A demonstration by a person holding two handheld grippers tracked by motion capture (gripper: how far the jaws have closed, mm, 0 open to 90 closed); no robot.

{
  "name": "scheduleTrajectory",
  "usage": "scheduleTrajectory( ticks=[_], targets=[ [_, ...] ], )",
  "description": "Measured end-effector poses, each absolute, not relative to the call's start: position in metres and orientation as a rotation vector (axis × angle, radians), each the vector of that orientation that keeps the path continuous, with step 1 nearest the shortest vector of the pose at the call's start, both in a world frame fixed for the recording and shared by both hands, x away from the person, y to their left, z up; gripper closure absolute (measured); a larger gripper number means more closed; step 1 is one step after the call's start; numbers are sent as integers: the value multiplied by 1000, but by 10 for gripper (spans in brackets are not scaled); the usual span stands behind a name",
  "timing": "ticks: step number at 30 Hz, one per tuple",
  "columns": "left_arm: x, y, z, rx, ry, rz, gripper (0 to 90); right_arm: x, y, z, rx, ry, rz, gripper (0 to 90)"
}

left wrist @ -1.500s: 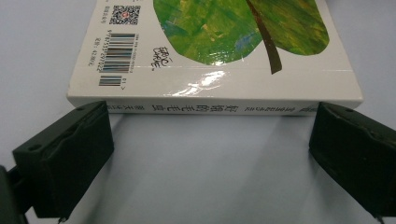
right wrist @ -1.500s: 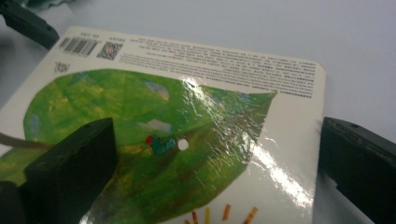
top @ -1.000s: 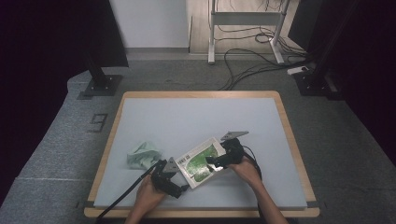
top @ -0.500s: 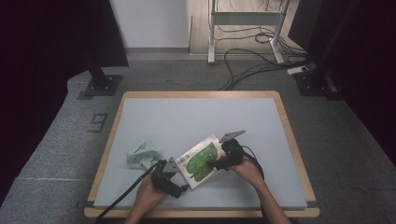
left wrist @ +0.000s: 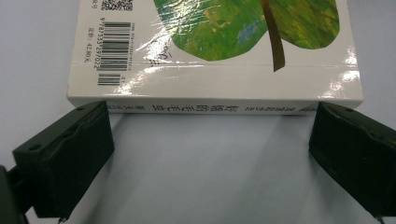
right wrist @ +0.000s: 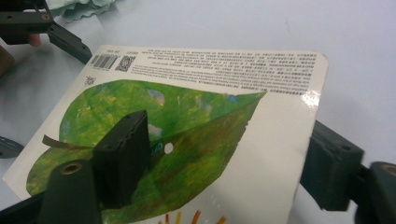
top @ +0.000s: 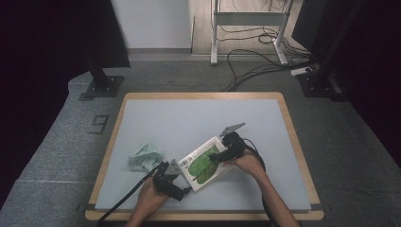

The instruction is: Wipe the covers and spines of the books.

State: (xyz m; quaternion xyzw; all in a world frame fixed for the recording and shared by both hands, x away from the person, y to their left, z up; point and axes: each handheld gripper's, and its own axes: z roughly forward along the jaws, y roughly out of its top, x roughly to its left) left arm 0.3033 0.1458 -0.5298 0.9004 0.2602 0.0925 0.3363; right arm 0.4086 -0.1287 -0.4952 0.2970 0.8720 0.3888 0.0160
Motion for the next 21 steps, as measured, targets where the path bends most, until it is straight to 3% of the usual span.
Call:
scheduleTrajectory(
  ticks=[8,21],
  targets=[
    [303,146,-530,2351,676,243,0,410,-142,-481,879,2716,1257,479],
    [303,146,-530,2351,677,241,0,404,-160,-475,817,2718,1391,624]
  ],
)
